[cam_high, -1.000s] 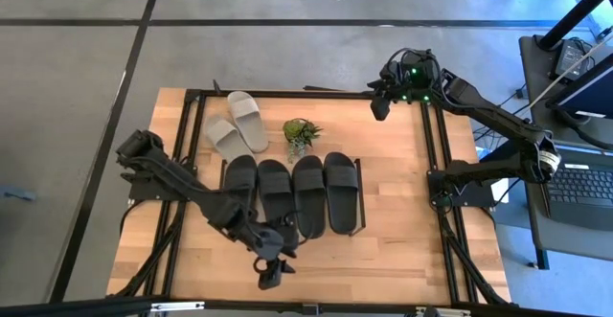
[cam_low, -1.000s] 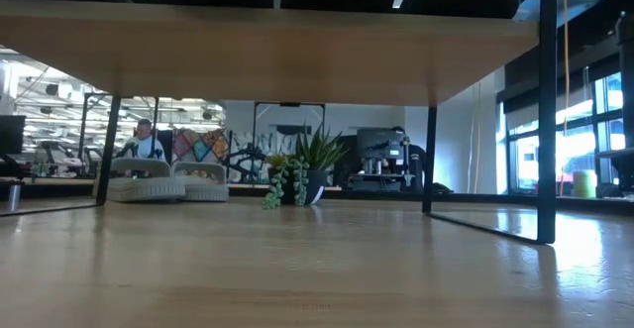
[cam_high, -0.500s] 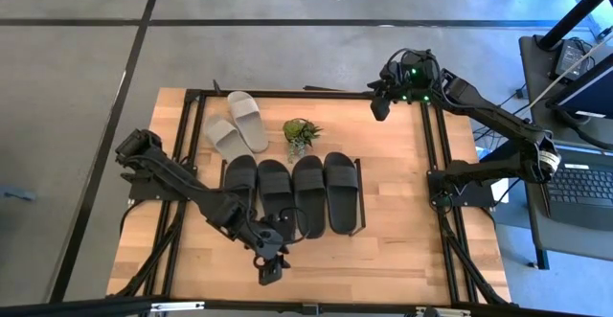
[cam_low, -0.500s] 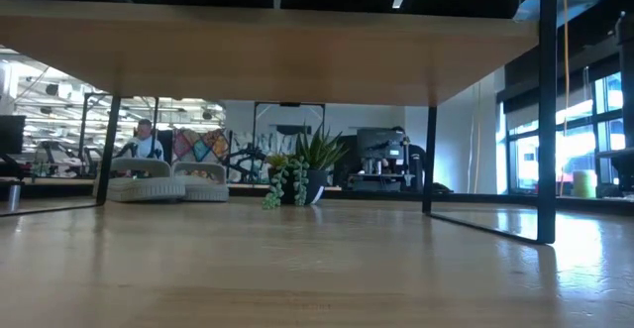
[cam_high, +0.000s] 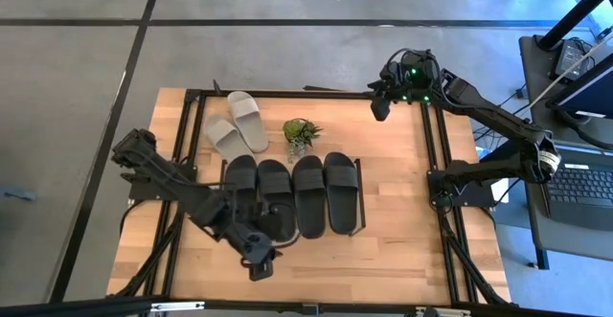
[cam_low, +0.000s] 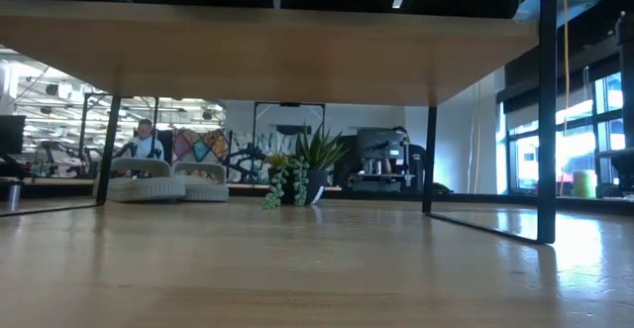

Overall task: Pick and place slides into the shelf
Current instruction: Adjust the black slides on the shelf

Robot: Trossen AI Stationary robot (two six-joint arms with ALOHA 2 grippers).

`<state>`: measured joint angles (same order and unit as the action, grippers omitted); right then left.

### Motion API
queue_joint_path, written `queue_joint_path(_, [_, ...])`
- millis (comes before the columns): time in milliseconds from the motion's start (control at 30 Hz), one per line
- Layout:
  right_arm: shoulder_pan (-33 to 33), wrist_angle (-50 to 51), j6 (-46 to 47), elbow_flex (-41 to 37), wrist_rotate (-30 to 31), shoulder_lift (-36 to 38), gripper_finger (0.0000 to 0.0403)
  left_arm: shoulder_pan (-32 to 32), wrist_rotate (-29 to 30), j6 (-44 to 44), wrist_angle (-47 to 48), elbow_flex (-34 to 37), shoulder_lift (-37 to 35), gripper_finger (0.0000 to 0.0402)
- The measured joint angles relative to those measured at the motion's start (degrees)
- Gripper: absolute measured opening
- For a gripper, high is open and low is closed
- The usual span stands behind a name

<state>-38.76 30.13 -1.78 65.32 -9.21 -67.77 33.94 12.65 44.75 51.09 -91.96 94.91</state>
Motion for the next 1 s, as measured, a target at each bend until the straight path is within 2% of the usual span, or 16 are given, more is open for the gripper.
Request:
queue_joint_path(133, [0.0,0.6,0.0,0.0,0.0,0.0,0.0165,1.7,6.0,-0.8,9.3,-8.1,1.6,0.0182])
queue_joint_path(300, [0.0,1.4,0.0,0.0,0.0,0.0,0.0165,1.8,6.3,-6.2,18.6,-15.8,9.6,0.0182])
queue_joint_path(467, [0.0,1.5,0.1,0.0,0.0,0.0,0.0165,1.8,5.8,-6.4,27.3,-23.7,18.6,0.0182])
queue_joint_path(600, [0.0,1.5,0.2,0.0,0.0,0.0,0.0165,1.8,6.3,-6.7,27.3,-28.0,21.0,0.0182])
queue_joint_path(733, [0.0,1.5,1.2,0.0,0.0,0.0,0.0165,1.8,8.0,-7.1,23.7,-29.4,21.1,0.0182])
queue_joint_path(1000, [0.0,1.6,1.6,0.0,0.0,0.0,0.0165,1.8,8.2,-9.4,21.4,-27.7,21.2,0.0182])
